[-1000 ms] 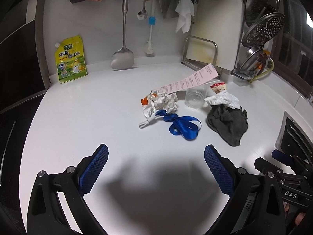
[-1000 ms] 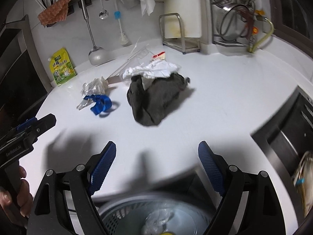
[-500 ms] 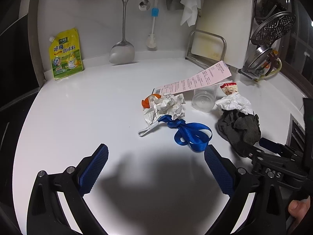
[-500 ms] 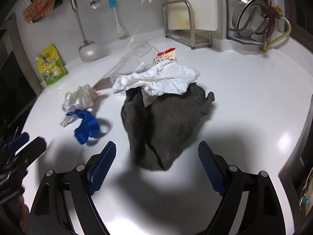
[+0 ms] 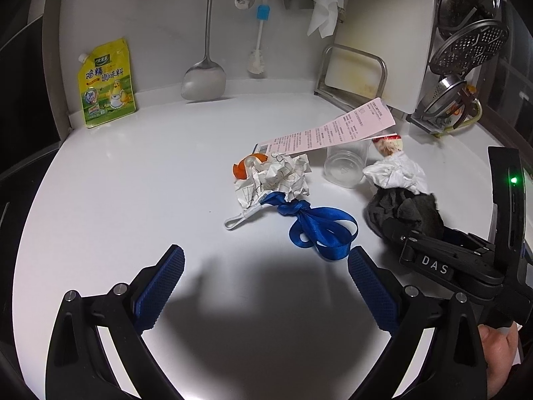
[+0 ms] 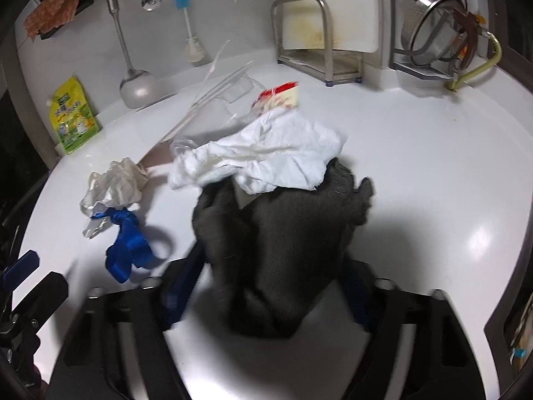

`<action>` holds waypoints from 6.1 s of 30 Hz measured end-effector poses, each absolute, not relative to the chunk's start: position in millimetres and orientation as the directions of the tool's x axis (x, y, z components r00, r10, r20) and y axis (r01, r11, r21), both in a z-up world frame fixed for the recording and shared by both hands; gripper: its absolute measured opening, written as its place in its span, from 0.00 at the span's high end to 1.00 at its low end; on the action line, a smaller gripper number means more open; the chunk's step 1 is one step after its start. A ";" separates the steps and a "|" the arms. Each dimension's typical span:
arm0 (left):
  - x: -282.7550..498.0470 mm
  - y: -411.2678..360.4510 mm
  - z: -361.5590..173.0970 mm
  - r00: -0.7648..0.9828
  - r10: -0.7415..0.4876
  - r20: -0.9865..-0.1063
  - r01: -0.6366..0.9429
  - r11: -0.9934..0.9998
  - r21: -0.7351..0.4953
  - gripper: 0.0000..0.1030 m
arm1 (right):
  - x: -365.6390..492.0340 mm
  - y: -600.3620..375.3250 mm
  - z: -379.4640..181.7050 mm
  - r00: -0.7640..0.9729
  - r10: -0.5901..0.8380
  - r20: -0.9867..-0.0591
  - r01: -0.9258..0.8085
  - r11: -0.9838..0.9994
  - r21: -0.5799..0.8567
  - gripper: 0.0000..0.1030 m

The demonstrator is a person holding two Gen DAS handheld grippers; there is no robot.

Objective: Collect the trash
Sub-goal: 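Grasp the grey cloth with the right tool while the left tool grasps the blue ribbon, then carry the cloth and the ribbon in both tools over the grey basket, then open both tools to drop the cloth and ribbon into the basket, then move both open tools back over the counter toward the remaining items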

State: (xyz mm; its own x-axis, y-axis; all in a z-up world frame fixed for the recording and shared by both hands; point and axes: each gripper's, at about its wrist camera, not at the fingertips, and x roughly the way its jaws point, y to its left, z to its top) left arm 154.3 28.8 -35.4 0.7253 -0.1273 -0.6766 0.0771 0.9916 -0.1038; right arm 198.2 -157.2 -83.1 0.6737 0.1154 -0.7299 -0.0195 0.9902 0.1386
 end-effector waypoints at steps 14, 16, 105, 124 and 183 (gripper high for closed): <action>164.5 0.6 -40.2 0.705 -0.126 -0.698 0.064 0.991 -0.115 0.06 | 157.4 -189.9 -64.3 0.719 0.225 -0.658 -0.107 0.971 0.215 0.72; 169.0 -3.6 -41.5 0.700 -0.122 -0.704 0.055 0.992 -0.117 0.06 | 153.1 -195.4 -64.3 0.717 0.228 -0.659 -0.111 0.970 0.215 0.72; -74.3 -67.5 -63.8 0.570 -0.394 -0.721 0.441 0.887 -0.136 0.93 | -120.2 -210.9 -119.4 0.680 0.200 -0.705 0.006 0.960 0.279 0.72; -67.3 -73.1 -108.8 0.510 -0.344 -0.788 0.420 0.900 -0.121 0.93 | -116.8 -216.4 -153.2 0.629 0.232 -0.742 0.021 0.949 0.315 0.72; -32.5 2.9 -43.5 0.750 -0.228 -0.621 0.238 0.969 -0.068 0.06 | -91.3 -198.9 -110.4 0.712 0.216 -0.668 -0.039 0.962 0.270 0.30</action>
